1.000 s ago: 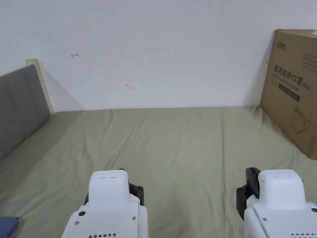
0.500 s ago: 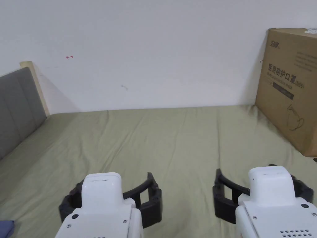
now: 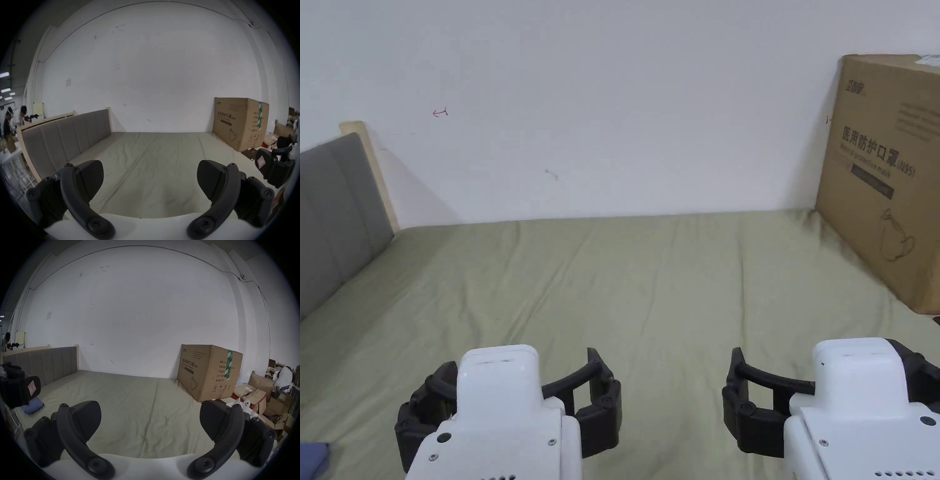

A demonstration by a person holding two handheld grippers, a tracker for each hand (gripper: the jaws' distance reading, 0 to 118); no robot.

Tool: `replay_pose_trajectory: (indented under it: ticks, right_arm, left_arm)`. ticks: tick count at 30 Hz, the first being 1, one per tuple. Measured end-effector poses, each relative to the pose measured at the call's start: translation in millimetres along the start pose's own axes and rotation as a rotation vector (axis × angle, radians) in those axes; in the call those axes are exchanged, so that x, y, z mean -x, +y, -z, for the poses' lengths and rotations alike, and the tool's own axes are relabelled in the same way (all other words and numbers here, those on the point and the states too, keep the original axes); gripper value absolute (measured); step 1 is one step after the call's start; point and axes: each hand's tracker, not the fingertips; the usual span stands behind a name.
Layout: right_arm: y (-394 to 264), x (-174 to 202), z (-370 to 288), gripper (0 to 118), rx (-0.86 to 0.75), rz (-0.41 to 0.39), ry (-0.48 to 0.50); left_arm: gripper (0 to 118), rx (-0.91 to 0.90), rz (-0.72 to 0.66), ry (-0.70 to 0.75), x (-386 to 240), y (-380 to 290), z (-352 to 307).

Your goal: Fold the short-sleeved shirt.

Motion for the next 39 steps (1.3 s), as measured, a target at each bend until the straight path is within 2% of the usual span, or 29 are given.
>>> replay_pose_trajectory:
  ticks: [3,8,10,14,16,19,25,34,39]
  right_arm:
    - [-4.0,-0.5,2.6,118,0.007,-0.004,-0.005]
    - [-6.0,-2.9,6.2,118,0.016,0.023,0.008]
    - [-6.6,-2.9,7.4,118,0.016,0.016,0.006]
    - [-8.6,-3.6,10.1,118,0.026,0.011,-0.001]
    - [-9.7,-4.4,11.4,118,0.033,0.026,0.004]
    - [-7.3,-0.3,10.3,118,0.045,0.029,0.002]
    - [-2.0,7.3,5.7,118,0.046,0.012,-0.005]
    - [1.0,11.6,5.7,118,0.060,0.009,-0.022]
    - [-2.4,10.3,7.2,118,0.067,-0.011,-0.032]
  left_arm:
    - [116,-0.011,-0.006,-0.123,4.8,1.0,-0.7]
    - [116,0.024,-0.033,-0.149,5.0,2.0,2.7]
    - [116,0.022,-0.027,-0.138,2.4,0.4,2.5]
    - [116,0.009,0.063,0.008,-7.5,0.3,0.3]
    - [116,0.003,0.066,-0.026,-5.8,0.2,-0.7]
    - [116,0.045,-0.015,-0.129,0.5,3.4,-0.4]
    - [116,0.057,-0.021,-0.071,2.3,5.3,1.4]
    - [116,0.035,0.018,-0.126,0.9,4.0,-0.5]
    - [118,-0.005,-0.034,-0.095,-5.1,4.2,-8.4]
